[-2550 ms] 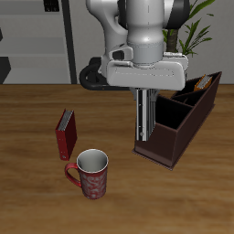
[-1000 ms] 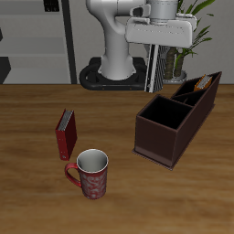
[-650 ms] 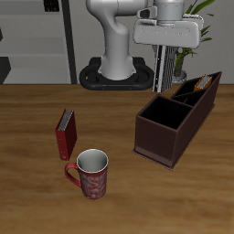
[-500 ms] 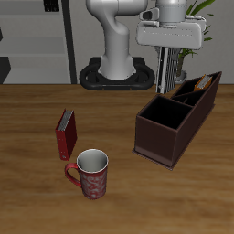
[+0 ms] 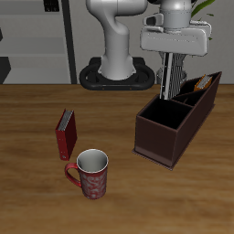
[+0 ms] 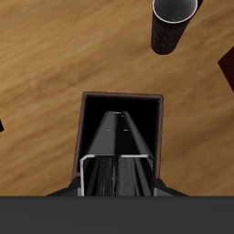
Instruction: Place the orange book into the left desk caddy's left compartment and place the striped book into the left desk caddy's right compartment and place the red book into the left desk caddy's right compartment
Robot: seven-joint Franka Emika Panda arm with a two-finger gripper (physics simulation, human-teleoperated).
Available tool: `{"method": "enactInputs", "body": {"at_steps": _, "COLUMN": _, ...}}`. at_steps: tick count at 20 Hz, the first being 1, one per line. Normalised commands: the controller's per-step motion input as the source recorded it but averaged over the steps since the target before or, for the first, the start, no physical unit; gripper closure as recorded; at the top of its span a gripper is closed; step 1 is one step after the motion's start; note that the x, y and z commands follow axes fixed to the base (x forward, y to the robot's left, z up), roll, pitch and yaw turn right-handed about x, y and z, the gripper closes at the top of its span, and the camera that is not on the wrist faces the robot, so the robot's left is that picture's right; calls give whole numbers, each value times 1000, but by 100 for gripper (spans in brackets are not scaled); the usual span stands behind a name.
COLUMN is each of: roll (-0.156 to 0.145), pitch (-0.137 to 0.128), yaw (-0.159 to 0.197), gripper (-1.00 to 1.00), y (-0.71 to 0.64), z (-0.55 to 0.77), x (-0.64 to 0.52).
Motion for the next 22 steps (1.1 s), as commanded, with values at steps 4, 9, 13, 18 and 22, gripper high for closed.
{"method": "enactInputs", "body": {"at_steps": 4, "roll": 6, "pitch": 47, "yaw": -9, "gripper": 100, "y": 30, "z": -122, "x": 148}}
{"method": "enactInputs", "body": {"at_steps": 9, "roll": 1, "pitch": 74, "yaw": -19, "gripper": 100, "y": -7, "z": -190, "x": 239}}
{"method": "enactInputs", "body": {"at_steps": 13, "roll": -1, "pitch": 18, "yaw": 7, "gripper": 100, "y": 4, "z": -105, "x": 113}}
{"method": "enactInputs", "body": {"at_steps": 18, "roll": -9, "pitch": 47, "yaw": -9, "gripper": 100, "y": -40, "z": -183, "x": 154}}
{"method": "enactInputs", "body": {"at_steps": 22, "roll": -2, "pitch": 44, "yaw": -3, "gripper": 100, "y": 19, "z": -214, "x": 107}}
